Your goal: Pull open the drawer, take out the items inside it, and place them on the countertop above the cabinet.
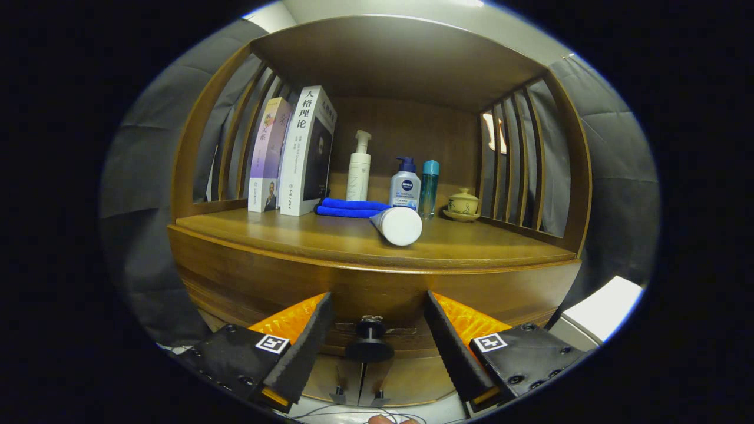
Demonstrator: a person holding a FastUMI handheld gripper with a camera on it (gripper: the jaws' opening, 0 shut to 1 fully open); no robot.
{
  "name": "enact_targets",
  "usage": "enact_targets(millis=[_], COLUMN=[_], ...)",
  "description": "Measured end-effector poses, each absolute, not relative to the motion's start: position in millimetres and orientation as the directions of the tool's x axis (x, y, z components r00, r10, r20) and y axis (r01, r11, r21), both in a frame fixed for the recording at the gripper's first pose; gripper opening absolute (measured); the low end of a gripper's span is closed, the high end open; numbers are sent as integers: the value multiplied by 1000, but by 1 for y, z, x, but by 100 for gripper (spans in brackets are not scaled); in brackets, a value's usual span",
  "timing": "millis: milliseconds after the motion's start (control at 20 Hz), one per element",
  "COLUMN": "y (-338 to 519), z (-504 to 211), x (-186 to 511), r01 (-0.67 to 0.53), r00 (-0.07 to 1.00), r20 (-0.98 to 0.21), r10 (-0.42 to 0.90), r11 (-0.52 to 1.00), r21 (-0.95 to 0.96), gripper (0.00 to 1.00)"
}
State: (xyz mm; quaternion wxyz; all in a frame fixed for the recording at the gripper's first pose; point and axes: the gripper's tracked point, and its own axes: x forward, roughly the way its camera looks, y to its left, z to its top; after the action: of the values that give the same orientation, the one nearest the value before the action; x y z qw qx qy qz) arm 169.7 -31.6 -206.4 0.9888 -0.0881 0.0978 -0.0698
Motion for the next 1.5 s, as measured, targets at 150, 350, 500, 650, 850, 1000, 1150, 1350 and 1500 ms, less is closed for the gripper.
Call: enact_targets(millis=[150,350,500,650,850,1000,1150,1350,1500], y=[-46,-54,-53,-53,-58,-60,-67,-66,-65], z=[-210,-164,-110,-63,-7,17,26,19,6], x=[153,116,90,58,9,-18,-25,-24,-18], r01=[154,176,171,163,177,178,176,157,145], r00=[954,967,980,986,983,981,978,980,985], r20=[-231,-160,-79,-22,53,83,115,116,86], r10=[-193,-201,-182,-167,-175,-178,-175,-160,-148], r11=[972,972,977,980,983,984,984,987,989], r21=[-177,-154,-128,-113,-44,-1,6,35,37], gripper=[98,98,97,98,97,97,97,95,95])
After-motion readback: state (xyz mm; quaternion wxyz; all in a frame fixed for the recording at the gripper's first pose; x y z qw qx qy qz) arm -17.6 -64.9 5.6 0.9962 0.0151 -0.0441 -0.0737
